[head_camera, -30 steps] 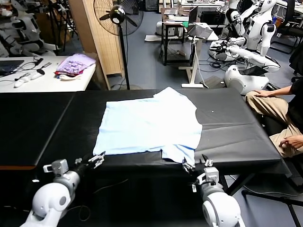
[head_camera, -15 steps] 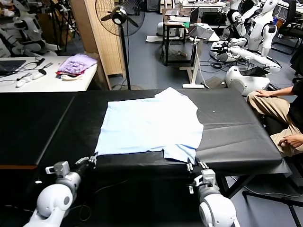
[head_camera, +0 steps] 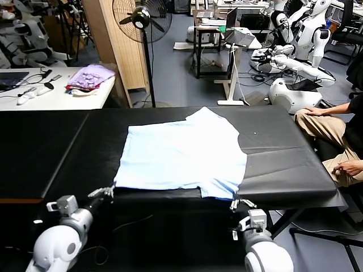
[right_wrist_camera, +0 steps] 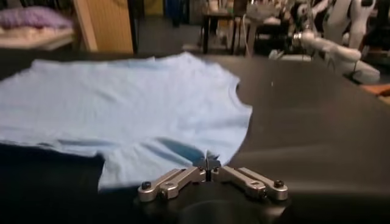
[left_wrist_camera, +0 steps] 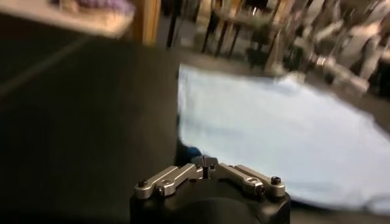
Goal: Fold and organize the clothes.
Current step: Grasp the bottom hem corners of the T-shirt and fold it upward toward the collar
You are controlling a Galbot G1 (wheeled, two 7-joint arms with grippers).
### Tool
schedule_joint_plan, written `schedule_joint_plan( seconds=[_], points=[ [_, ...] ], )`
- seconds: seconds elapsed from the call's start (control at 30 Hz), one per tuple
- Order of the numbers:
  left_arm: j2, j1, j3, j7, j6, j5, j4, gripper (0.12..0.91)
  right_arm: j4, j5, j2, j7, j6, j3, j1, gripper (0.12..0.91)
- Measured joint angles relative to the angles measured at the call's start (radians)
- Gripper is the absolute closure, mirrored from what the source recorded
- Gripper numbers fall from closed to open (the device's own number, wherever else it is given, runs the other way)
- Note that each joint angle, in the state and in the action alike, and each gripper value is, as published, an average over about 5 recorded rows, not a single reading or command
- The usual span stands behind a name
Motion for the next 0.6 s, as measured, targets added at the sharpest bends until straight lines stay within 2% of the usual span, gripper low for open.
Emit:
schedule_joint_plan(
  seconds=[0.3,0.6],
  points=[
    [-0.019,-0.140,0.056,0.019,-0.024,0.101,0.116,0.904,-0.233,-0.050,-0.025,-0.037,0.064,-0.049,0.191,0.903],
    [-0.024,-0.265,0.138,0.018,-0.052,0.194,0.271,0.904,-0.428,-0.091,-0.027,-0.078,0.110,-0.098,0.336,0.903]
  ],
)
